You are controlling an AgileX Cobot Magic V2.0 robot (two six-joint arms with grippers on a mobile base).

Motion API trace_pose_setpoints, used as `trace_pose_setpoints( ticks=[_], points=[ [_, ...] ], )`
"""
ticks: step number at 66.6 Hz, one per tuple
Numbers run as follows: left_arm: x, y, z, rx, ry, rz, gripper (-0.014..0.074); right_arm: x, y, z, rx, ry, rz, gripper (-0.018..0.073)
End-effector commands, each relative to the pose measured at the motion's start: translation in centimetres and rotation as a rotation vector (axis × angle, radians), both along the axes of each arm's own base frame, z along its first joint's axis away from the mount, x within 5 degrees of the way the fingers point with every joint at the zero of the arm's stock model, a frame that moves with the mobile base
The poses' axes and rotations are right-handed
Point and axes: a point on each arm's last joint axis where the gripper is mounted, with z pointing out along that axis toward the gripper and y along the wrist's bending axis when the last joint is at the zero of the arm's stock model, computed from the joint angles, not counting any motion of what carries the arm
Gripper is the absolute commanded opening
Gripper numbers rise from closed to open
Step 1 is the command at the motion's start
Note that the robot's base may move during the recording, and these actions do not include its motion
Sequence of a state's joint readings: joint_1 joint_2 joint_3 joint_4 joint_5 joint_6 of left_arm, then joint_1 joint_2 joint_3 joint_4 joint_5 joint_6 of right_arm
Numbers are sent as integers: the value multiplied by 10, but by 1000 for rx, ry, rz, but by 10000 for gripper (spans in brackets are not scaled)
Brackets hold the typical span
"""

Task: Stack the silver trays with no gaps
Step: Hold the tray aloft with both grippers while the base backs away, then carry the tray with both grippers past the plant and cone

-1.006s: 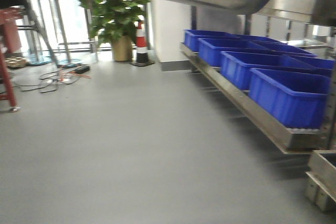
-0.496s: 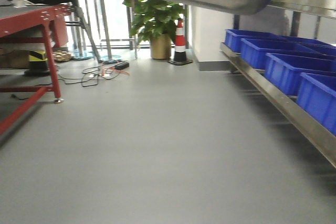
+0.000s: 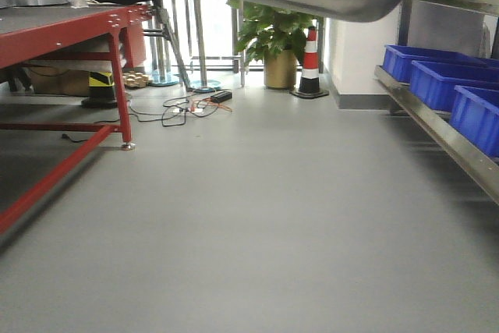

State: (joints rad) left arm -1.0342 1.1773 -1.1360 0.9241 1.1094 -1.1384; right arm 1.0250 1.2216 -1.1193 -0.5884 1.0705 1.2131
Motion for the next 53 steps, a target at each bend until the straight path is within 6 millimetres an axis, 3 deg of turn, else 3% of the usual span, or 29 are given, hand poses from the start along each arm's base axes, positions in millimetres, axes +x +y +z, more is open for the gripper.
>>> trace_pose_setpoints(
  ticks=[1,53],
  points=[
    [1,0,6,19,-57,-11,-16,0,0,4,-10,-30,26,-22],
    [1,0,6,19,-57,-11,-16,0,0,4,-9,-31,27,-22]
  ],
)
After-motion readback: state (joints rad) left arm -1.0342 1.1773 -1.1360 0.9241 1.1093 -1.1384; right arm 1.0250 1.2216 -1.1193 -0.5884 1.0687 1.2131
